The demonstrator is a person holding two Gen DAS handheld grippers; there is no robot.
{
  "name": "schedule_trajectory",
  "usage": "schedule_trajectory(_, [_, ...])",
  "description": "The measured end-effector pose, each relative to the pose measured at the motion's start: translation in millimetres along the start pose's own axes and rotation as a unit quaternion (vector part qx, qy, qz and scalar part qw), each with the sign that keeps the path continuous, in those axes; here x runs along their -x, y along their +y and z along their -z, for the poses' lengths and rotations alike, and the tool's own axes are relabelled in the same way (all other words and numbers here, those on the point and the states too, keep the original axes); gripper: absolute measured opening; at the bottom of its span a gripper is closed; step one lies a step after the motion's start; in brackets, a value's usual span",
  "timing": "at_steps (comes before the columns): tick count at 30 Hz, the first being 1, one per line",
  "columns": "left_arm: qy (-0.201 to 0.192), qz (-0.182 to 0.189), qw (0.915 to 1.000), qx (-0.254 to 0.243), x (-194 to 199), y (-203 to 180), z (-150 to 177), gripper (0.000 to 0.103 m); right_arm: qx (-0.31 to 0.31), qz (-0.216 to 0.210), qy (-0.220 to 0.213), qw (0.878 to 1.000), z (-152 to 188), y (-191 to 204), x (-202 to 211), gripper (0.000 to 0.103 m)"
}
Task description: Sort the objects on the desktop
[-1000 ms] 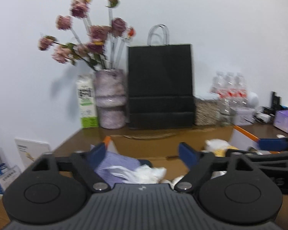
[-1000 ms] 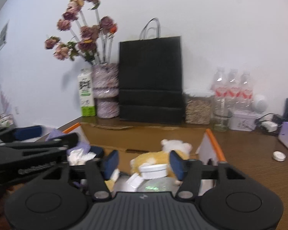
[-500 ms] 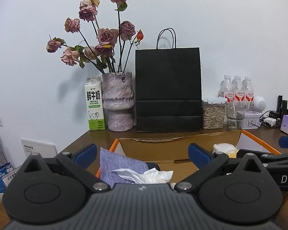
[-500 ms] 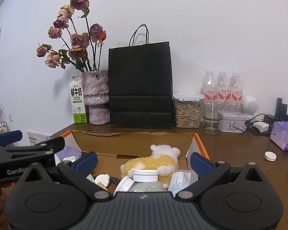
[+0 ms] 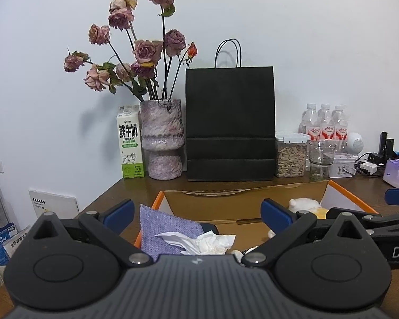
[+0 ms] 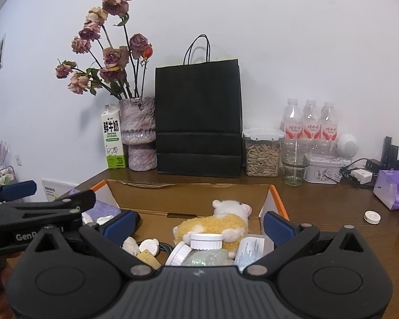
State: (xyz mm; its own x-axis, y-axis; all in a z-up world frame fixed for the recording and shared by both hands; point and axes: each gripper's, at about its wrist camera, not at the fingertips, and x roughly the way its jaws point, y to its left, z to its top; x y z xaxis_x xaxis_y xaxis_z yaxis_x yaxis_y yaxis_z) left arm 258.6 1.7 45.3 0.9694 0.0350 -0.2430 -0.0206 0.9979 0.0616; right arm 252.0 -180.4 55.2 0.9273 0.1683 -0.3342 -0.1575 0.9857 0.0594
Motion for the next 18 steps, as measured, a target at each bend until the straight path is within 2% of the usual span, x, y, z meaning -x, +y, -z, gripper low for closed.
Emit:
schedule_trajectory(10, [0.008,0.010,0.9999,-0.011,43,-1,-1,0.103,0.002,-0.005,0.003,1.000,6,5,49,0.103])
schedule_trajectory(18, [0.037,0.029,0.9988,-0.009,87,1,10,0.103,0.002,-0.006,0.017,1.000,21,12,97,0.103])
